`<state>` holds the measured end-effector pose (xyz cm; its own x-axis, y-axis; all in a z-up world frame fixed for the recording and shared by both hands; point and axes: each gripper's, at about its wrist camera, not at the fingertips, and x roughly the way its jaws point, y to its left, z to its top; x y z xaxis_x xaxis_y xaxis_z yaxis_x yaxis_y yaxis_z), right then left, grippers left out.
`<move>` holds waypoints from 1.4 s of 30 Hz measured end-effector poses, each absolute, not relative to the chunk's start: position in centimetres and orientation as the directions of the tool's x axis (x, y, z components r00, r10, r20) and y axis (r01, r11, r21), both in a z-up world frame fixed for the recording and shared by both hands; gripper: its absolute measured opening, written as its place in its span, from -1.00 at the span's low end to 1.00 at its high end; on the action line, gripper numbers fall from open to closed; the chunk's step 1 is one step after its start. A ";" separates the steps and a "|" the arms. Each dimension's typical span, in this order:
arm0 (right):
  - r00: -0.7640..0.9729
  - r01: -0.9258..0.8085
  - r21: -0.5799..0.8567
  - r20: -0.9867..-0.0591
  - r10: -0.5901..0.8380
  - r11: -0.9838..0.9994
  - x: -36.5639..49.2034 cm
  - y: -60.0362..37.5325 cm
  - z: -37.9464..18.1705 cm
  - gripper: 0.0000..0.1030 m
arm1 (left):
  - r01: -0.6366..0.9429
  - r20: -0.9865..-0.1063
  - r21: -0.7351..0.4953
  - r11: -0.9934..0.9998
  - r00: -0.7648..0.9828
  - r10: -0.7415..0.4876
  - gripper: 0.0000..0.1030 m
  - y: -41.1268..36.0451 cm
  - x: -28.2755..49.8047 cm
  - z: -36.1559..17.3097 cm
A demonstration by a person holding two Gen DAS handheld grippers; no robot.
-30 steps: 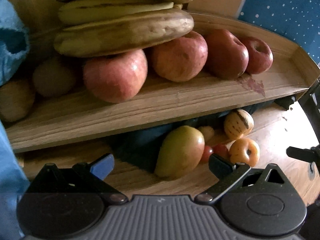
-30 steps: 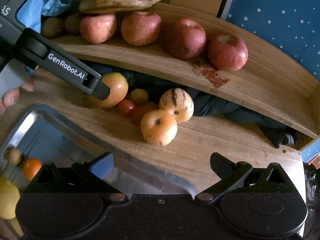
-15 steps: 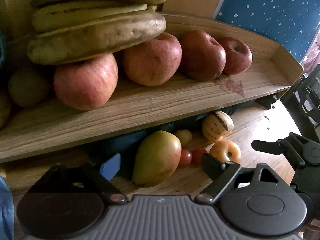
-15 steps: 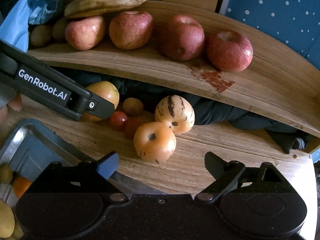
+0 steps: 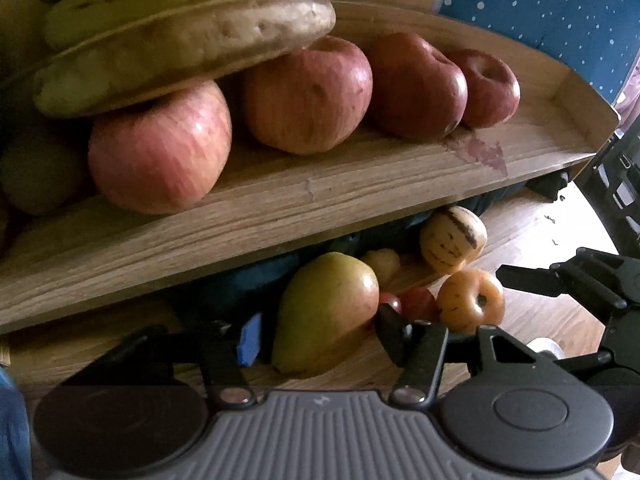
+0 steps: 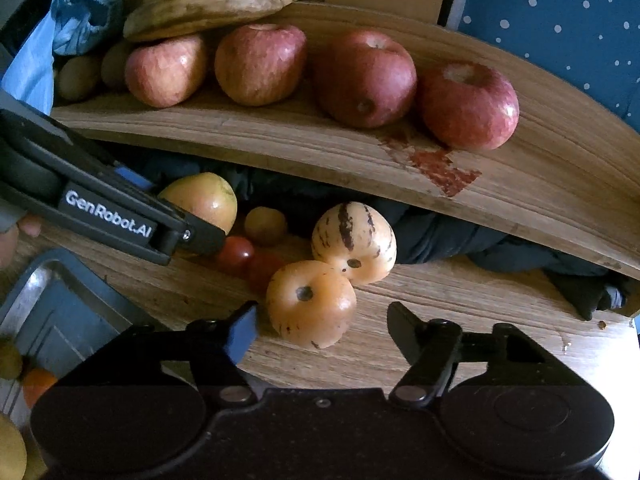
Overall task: Organize fruits
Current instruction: 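Move both open grippers back toward the fruit under the shelf, then grasp the orange round fruit with the right gripper while the left grasps the green-yellow mango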
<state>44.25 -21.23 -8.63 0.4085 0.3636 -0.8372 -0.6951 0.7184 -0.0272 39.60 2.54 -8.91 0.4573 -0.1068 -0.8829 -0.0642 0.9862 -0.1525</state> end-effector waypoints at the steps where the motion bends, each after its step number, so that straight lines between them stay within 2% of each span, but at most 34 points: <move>1: 0.407 -0.695 -0.026 -0.838 0.364 0.718 44.3 -21.2 -8.7 0.30 | -0.064 -0.882 -0.153 0.986 0.458 -0.107 0.22 2.5 39.6 -9.0; 6: 0.402 -0.695 -0.019 -0.839 0.367 0.719 44.4 -21.1 -9.1 0.22 | -0.073 -0.880 -0.164 0.984 0.462 -0.113 0.23 2.6 40.1 -9.1; 9: 0.397 -0.689 -0.005 -0.839 0.372 0.725 44.6 -21.0 -9.4 0.19 | -0.075 -0.878 -0.176 0.981 0.464 -0.122 0.16 2.8 40.3 -9.0; 14: 0.391 -0.696 0.005 -0.836 0.385 0.718 44.7 -20.6 -9.5 -0.02 | -0.069 -0.876 -0.180 0.981 0.466 -0.128 0.12 2.9 40.2 -9.0; 42: 0.417 -0.673 0.008 -0.822 0.388 0.740 42.6 -21.9 -6.9 -0.03 | -0.064 -0.866 -0.213 0.975 0.474 -0.158 0.11 3.0 36.6 -7.2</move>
